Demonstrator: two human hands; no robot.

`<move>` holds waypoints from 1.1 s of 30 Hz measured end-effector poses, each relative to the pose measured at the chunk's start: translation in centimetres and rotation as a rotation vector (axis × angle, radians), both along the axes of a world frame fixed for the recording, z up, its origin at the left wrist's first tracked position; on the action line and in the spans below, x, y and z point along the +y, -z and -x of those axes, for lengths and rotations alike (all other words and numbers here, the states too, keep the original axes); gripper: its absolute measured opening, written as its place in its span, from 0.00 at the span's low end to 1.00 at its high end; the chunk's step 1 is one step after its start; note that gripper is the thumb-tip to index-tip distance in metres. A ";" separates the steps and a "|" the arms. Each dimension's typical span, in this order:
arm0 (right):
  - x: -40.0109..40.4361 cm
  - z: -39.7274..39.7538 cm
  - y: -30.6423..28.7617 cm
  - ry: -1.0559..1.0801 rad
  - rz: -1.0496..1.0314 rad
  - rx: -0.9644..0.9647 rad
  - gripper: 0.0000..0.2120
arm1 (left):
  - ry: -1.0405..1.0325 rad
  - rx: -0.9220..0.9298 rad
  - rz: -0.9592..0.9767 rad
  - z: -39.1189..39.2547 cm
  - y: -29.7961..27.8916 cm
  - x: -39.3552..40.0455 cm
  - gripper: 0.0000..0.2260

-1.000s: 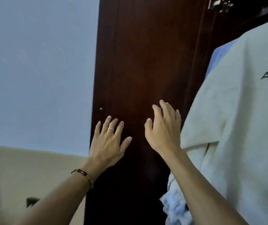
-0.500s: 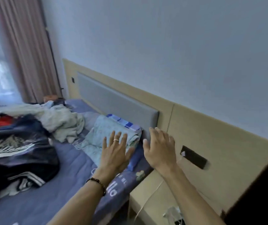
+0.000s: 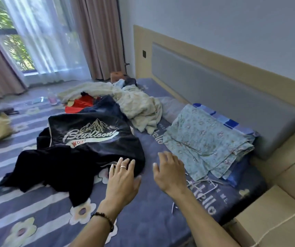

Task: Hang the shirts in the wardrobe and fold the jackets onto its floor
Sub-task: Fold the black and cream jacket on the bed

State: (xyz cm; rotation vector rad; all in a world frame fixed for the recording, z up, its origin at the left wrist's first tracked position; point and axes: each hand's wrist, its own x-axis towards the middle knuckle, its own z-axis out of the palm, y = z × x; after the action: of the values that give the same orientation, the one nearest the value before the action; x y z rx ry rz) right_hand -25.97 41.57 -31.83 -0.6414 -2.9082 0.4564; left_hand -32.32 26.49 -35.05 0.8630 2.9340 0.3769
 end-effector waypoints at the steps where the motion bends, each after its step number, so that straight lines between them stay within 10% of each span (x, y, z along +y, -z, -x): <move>1: -0.4 1.5 1.2 -0.016 0.013 -0.018 0.21 | -0.015 -0.030 0.017 1.4 1.0 -0.7 0.28; 21: -3.7 35.5 32.9 -0.373 -0.005 -0.364 0.38 | -0.060 -0.225 0.415 31.7 26.8 -6.3 0.30; 25: -2.8 38.3 36.7 -0.342 -0.017 -0.286 0.20 | -0.107 -0.225 0.473 33.0 30.1 -7.4 0.34; 33: -2.5 41.2 28.7 -0.105 1.192 -0.302 0.12 | -0.313 0.001 0.233 33.4 28.9 -7.2 0.42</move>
State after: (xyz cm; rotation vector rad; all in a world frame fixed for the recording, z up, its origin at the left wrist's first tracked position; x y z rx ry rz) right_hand -67.20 39.04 -60.53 -0.6686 -2.6273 2.3147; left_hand -65.76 19.27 -63.97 0.3768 3.0330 0.0439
